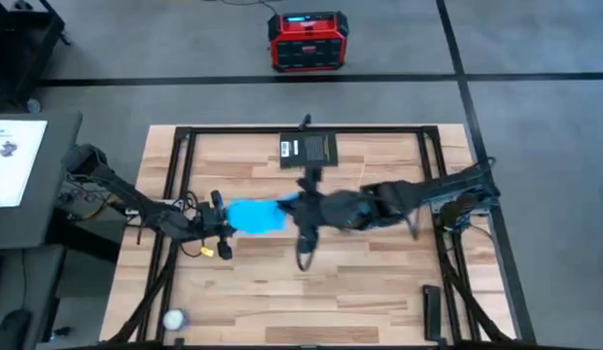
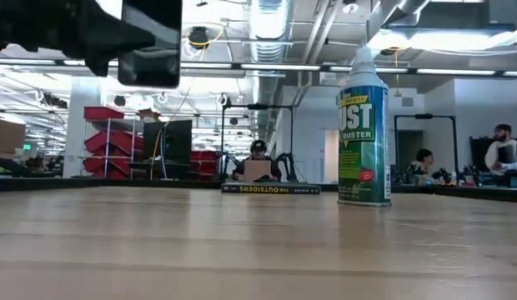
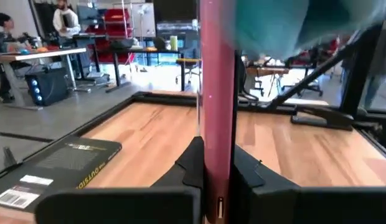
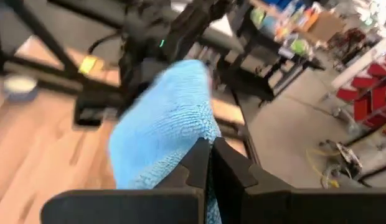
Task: Apply microfiber cloth
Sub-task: Wipe the front of the cellphone with the microfiber cloth
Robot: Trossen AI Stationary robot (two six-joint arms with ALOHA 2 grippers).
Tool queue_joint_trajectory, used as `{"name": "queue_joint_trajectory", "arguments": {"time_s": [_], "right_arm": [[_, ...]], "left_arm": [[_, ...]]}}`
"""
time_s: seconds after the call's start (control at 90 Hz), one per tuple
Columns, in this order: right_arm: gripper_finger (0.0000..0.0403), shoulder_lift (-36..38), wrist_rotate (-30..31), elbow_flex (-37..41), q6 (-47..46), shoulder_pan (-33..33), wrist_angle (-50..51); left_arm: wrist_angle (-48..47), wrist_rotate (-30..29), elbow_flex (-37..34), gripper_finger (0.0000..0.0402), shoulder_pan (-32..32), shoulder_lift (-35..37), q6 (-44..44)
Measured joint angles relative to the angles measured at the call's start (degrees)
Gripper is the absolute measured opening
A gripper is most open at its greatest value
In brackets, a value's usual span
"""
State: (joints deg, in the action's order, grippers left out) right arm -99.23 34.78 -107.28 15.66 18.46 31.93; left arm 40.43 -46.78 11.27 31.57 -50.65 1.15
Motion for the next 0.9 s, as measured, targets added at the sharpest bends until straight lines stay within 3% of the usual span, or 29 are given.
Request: {"name": "queue_joint_trajectory", "arguments": {"time_s": [0.311, 0.522, 0.633, 0.778, 0.9], "right_arm": [[0.0, 5.48, 20.19, 0.04, -16.75, 13.44, 21.98], [0.0, 5.76, 32.06, 2.03, -46.57, 21.26, 47.21], [0.0, 7.21, 34.06, 7.42, -62.98, 24.91, 54.95], [0.0, 12.21, 34.36, 17.53, -69.77, 26.16, 49.39], [0.0, 17.11, 31.21, 28.09, -58.81, 24.49, 28.0]], "left_arm": [[-3.09, -0.48, 0.02, 0.0006, 1.23, 6.51, -3.35], [-6.25, -0.96, 0.04, 0.0006, 1.42, 10.01, -3.96], [-7.25, -0.95, 0.04, 0.0006, 1.41, 10.88, -3.73], [-6.56, -0.92, 0.04, 0.0006, 1.38, 10.95, -3.96], [-6.38, -0.87, 0.04, 0.0006, 1.36, 10.93, -3.91]]}}
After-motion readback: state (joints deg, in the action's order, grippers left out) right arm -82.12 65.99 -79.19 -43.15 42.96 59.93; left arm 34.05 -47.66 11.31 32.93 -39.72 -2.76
